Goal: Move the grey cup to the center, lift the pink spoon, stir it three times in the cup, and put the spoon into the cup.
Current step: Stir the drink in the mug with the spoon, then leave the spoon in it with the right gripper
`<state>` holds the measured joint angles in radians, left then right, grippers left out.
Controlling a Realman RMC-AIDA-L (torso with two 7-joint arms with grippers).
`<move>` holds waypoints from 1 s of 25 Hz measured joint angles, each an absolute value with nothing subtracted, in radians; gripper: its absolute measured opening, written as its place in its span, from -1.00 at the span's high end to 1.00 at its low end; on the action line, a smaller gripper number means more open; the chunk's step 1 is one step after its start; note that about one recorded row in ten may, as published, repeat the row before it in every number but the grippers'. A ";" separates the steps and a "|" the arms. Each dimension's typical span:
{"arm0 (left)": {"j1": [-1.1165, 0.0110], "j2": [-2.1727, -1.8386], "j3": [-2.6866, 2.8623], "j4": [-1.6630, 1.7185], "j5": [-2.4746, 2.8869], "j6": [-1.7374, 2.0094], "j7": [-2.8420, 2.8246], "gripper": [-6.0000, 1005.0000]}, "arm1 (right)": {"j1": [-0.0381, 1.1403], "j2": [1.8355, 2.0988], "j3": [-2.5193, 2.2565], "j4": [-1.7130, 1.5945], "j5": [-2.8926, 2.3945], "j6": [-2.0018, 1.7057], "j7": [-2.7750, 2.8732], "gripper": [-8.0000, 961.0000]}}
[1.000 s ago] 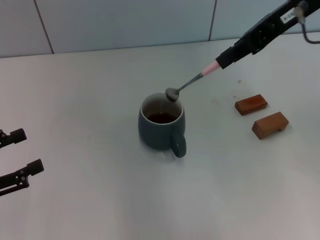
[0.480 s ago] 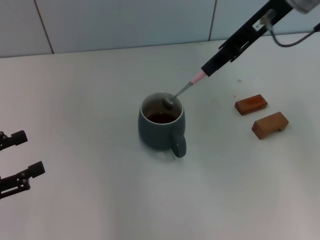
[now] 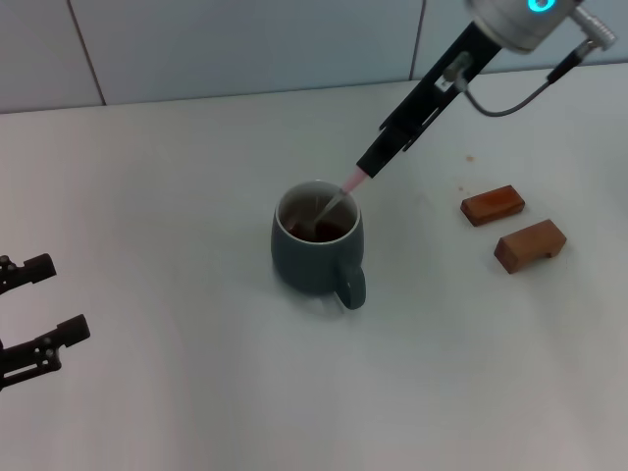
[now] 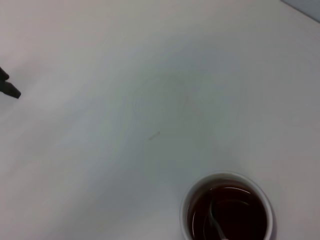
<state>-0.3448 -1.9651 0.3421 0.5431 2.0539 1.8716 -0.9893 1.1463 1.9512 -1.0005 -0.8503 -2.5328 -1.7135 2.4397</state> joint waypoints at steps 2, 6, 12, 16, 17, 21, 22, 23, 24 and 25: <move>-0.345 -1.965 0.342 0.543 2.054 1.871 -0.989 -0.65 | 1.158 1.954 -1.019 -0.832 -2.534 -1.701 2.439 0.75; -0.347 -1.967 0.342 0.543 2.054 1.871 -0.988 -0.65 | 1.178 1.958 -1.029 -0.814 -2.561 -1.689 2.438 0.75; -0.348 -1.968 0.342 0.543 2.054 1.871 -0.987 -0.65 | 1.197 1.963 -1.035 -0.805 -2.573 -1.669 2.435 0.75; -0.350 -1.970 0.342 0.543 2.054 1.871 -0.986 -0.65 | 1.203 1.963 -1.036 -0.804 -2.606 -1.662 2.438 0.75; -0.350 -1.970 0.342 0.543 2.054 1.871 -0.986 -0.65 | 1.205 1.963 -1.035 -0.804 -2.620 -1.663 2.441 0.75; -0.350 -1.970 0.342 0.543 2.051 1.871 -0.986 -0.65 | 1.212 1.963 -1.039 -0.804 -2.637 -1.696 2.438 0.75; -0.350 -1.970 0.342 0.543 2.051 1.871 -0.986 -0.65 | 1.214 1.964 -1.039 -0.804 -2.636 -1.705 2.434 0.75; -0.350 -1.970 0.341 0.543 2.051 1.871 -0.986 -0.65 | 1.216 1.966 -1.038 -0.805 -2.632 -1.714 2.427 0.75; -0.350 -1.970 0.341 0.543 2.051 1.871 -0.986 -0.65 | 1.218 1.968 -1.035 -0.807 -2.626 -1.721 2.418 0.75; -0.350 -1.970 0.340 0.543 2.051 1.871 -0.986 -0.65 | 1.220 1.972 -1.029 -0.810 -2.609 -1.723 2.406 0.75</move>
